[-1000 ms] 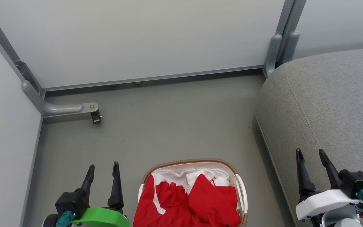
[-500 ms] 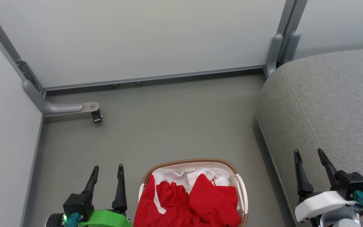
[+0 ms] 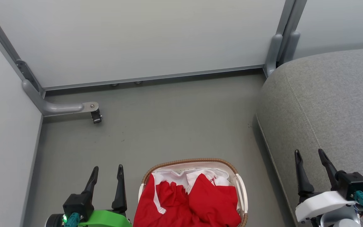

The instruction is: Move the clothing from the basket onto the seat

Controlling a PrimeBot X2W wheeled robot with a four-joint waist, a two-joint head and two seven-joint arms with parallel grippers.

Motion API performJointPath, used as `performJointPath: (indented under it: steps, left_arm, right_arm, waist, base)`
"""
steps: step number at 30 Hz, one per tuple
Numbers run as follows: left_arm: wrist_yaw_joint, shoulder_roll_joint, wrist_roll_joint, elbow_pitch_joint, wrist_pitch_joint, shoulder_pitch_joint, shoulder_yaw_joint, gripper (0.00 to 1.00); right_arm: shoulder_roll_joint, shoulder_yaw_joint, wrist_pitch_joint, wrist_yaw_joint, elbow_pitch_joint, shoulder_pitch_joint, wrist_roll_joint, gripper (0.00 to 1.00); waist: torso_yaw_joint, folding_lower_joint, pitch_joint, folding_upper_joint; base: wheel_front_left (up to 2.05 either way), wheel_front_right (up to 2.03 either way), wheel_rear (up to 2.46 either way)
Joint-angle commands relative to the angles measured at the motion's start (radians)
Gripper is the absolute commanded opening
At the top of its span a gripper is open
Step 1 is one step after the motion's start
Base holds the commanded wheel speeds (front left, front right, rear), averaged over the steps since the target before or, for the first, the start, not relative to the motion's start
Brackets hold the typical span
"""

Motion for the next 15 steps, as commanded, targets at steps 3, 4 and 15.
performJointPath:
  steps: [3, 4, 15]
  left_arm:
    - [0.001, 0.006, -0.005, 0.0, -0.004, 0.006, 0.002, 1.0]
    - [0.001, 0.006, -0.005, 0.0, -0.004, 0.006, 0.002, 1.0]
    - [0.001, 0.006, -0.005, -0.009, -0.004, 0.001, 0.0, 1.0]
  right_arm:
    - [-0.006, -0.003, -0.005, 0.0, 0.002, 0.007, 0.005, 1.0]
    - [-0.006, -0.003, -0.005, 0.0, 0.002, 0.007, 0.005, 1.0]
    - [-0.006, -0.008, -0.005, 0.0, -0.009, -0.002, 0.005, 1.0]
  waist:
    - [0.0, -0.0001, 0.0, 0.0]
    - [0.0, -0.0001, 0.0, 0.0]
    - [-0.002, -0.0001, 0.023, 0.0]
  base:
    - [0.0, 0.0, 0.0]
    - [0.0, 0.0, 0.0]
    - [0.0, 0.0, 0.0]
